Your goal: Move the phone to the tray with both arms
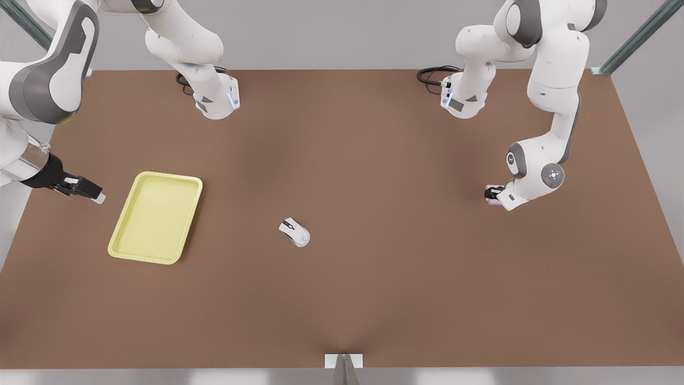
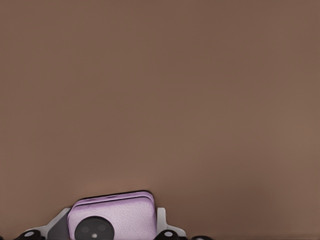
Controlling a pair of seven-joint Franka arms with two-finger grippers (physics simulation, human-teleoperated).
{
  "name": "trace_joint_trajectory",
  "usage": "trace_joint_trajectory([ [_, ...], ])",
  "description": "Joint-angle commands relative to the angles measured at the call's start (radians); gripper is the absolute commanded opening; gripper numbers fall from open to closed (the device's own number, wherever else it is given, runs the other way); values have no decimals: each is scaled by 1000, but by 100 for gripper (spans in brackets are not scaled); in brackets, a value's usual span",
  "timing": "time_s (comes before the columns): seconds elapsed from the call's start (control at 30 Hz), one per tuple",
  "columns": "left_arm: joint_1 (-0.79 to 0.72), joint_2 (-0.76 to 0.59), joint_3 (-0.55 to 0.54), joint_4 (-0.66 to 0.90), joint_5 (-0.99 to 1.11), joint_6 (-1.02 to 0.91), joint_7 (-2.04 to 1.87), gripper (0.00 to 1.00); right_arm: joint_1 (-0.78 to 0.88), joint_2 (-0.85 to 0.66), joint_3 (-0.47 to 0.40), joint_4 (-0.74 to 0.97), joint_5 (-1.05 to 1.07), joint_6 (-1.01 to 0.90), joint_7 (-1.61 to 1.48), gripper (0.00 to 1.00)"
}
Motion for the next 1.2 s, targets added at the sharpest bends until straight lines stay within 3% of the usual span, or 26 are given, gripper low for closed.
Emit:
trace_joint_trajectory([
  [0.0,0,1,1,0,-1,4,74,83,0,-1,0,2,1,0,2,100],
  [0.43,-12,-15,-12,22,-3,-9,26,77,0,-1,0,0,2,0,2,100],
  [0.53,-92,-18,-13,105,-1,-111,-81,77,0,0,0,0,2,0,2,100],
  [0.8,-471,168,-9,546,-4,-500,-621,77,0,-1,0,0,2,0,2,100],
  [0.93,-604,393,-9,971,-3,-790,-880,77,0,0,0,0,1,0,2,100],
  [1.03,-687,528,-13,1215,-38,-844,-1018,77,0,0,0,0,2,0,2,100],
  [1.17,-704,660,-108,1465,-27,-838,-1081,77,0,-1,0,0,2,0,2,100],
])
